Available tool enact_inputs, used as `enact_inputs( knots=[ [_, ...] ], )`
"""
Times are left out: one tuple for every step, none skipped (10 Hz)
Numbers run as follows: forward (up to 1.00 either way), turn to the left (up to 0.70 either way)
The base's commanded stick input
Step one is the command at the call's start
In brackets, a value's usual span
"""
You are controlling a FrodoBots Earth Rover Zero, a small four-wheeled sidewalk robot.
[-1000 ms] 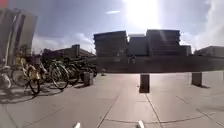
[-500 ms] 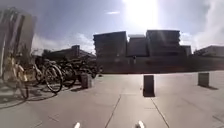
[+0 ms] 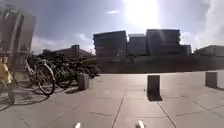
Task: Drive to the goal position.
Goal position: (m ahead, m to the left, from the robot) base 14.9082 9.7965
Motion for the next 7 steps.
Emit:
enact_inputs(
  knots=[
    [0.70, 0.00],
    [0.70, 0.00],
    [0.70, 0.00],
    [0.70, 0.00],
    [0.70, 0.00],
    [0.70, 0.00],
    [0.70, 0.00]
  ],
)
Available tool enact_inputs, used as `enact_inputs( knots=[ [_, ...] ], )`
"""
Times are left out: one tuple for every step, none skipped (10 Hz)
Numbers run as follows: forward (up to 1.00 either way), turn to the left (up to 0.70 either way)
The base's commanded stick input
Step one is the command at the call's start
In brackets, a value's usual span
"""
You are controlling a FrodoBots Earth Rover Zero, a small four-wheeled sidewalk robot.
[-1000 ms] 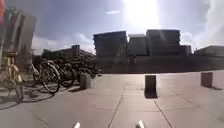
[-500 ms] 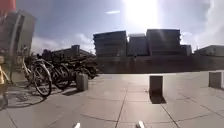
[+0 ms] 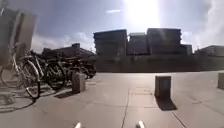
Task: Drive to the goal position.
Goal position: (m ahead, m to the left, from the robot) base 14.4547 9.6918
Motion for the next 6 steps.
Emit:
enact_inputs(
  knots=[
    [0.70, 0.00],
    [0.70, 0.00],
    [0.70, 0.00],
    [0.70, 0.00],
    [0.70, 0.00],
    [0.70, 0.00]
  ],
)
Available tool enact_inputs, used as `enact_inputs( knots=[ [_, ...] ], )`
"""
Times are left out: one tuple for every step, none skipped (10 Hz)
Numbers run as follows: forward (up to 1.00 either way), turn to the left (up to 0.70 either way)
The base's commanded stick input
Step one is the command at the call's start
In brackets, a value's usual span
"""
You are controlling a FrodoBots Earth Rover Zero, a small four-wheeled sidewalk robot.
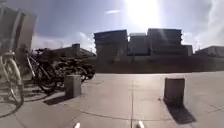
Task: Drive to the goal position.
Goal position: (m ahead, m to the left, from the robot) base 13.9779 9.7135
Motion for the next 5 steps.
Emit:
enact_inputs(
  knots=[
    [0.70, 0.00],
    [0.70, 0.00],
    [0.70, 0.00],
    [0.70, 0.00],
    [0.70, 0.00]
  ],
)
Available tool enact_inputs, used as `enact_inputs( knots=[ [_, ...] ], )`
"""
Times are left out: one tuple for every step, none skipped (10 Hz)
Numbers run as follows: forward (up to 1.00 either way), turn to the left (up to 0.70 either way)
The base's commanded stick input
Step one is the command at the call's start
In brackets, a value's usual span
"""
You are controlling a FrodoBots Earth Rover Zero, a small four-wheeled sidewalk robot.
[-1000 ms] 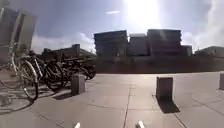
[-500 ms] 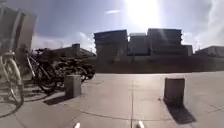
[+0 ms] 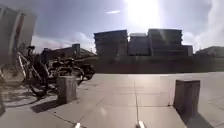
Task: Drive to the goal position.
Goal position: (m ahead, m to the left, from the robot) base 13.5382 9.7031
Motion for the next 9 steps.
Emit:
enact_inputs(
  knots=[
    [0.70, 0.00],
    [0.70, 0.00],
    [0.70, 0.00],
    [0.70, 0.00],
    [0.70, 0.00],
    [0.70, 0.00],
    [0.70, 0.00],
    [0.70, 0.00],
    [0.70, 0.00]
  ],
)
